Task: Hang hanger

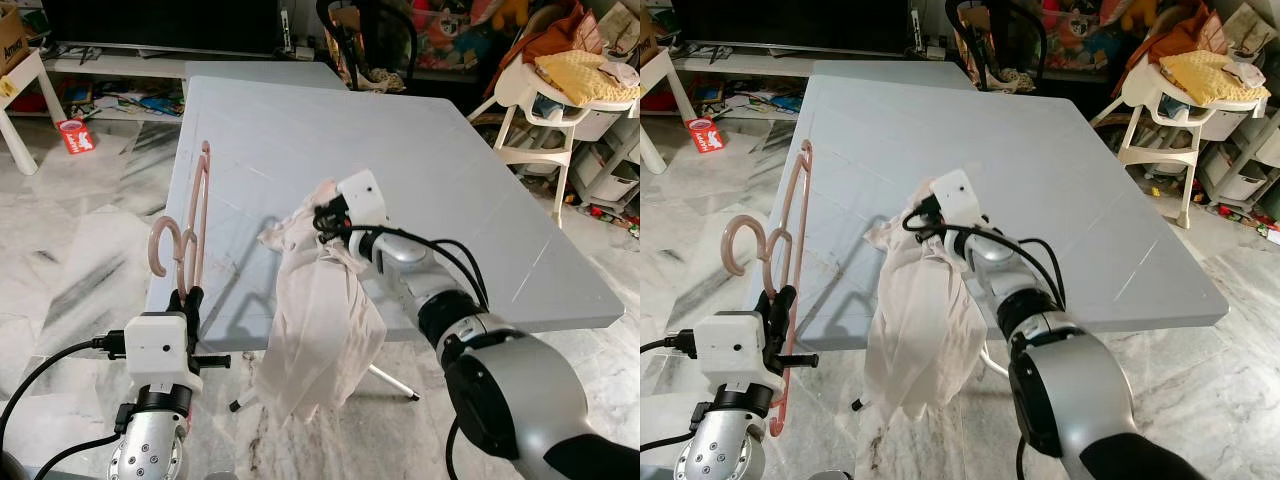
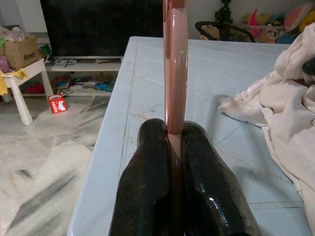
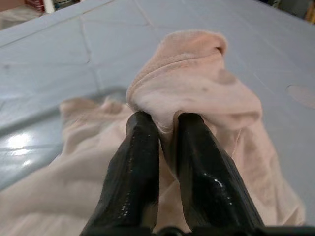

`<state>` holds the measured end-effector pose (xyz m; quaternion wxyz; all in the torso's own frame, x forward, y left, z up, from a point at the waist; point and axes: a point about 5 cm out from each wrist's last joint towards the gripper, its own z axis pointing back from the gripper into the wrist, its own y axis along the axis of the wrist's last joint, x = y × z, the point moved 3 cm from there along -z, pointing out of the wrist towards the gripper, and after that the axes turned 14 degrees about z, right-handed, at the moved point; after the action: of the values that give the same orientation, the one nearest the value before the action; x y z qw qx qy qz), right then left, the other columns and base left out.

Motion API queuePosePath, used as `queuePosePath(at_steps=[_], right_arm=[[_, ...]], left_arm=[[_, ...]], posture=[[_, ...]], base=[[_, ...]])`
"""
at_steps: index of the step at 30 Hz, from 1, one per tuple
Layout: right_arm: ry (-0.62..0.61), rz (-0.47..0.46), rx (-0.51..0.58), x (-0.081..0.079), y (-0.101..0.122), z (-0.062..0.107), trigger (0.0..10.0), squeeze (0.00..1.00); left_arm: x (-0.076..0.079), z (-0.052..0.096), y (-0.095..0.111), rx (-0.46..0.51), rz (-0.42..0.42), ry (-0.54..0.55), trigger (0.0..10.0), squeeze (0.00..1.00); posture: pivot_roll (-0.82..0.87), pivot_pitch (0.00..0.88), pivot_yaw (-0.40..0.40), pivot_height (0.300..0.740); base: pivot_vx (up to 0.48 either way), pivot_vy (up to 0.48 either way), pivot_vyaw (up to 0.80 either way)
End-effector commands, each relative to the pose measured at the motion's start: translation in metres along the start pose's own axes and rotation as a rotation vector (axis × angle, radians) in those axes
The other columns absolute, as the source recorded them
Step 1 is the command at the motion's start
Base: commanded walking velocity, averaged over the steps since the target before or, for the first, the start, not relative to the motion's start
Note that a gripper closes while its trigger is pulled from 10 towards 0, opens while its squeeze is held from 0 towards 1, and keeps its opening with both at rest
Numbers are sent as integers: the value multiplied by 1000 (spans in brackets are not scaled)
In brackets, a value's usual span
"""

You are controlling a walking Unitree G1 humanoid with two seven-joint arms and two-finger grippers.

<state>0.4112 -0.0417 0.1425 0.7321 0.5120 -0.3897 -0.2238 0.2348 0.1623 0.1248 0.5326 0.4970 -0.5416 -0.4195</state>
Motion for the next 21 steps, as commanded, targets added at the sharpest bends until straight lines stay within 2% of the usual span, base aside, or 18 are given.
queuePosePath(at_steps=[1, 3, 5, 10, 14, 21], right_arm=[[-2, 16, 27, 8, 7, 1, 10000, 1000], [5, 79, 34, 10, 9, 3, 10000, 1000], [3, 95, 49, 13, 13, 3, 10000, 1000], [39, 70, 79, 14, 20, 3, 10000, 1000], [48, 181, 98, 15, 23, 5, 10000, 1000], [72, 230, 121, 28, 18, 17, 10000, 1000]], left_arm=[[-2, 0, -12, -56, -8, 7, 10000, 0], [-1, -1, -12, -57, -7, 2, 10000, 0], [-1, -2, -12, -57, -7, -1, 10000, 0], [-1, -3, -12, -55, -7, -3, 10000, 0], [-3, -3, -13, -56, -8, 1, 10000, 0], [-3, -3, -13, -57, -9, 1, 10000, 0]], posture=[[254, 39, -134, 740], [254, 39, -134, 740], [247, 37, -131, 740], [246, 35, -131, 740], [249, 36, -131, 740], [241, 36, -125, 740]], base=[[0, 0, 0], [0, 0, 0], [0, 0, 0], [0, 0, 0], [0, 0, 0], [0, 0, 0]])
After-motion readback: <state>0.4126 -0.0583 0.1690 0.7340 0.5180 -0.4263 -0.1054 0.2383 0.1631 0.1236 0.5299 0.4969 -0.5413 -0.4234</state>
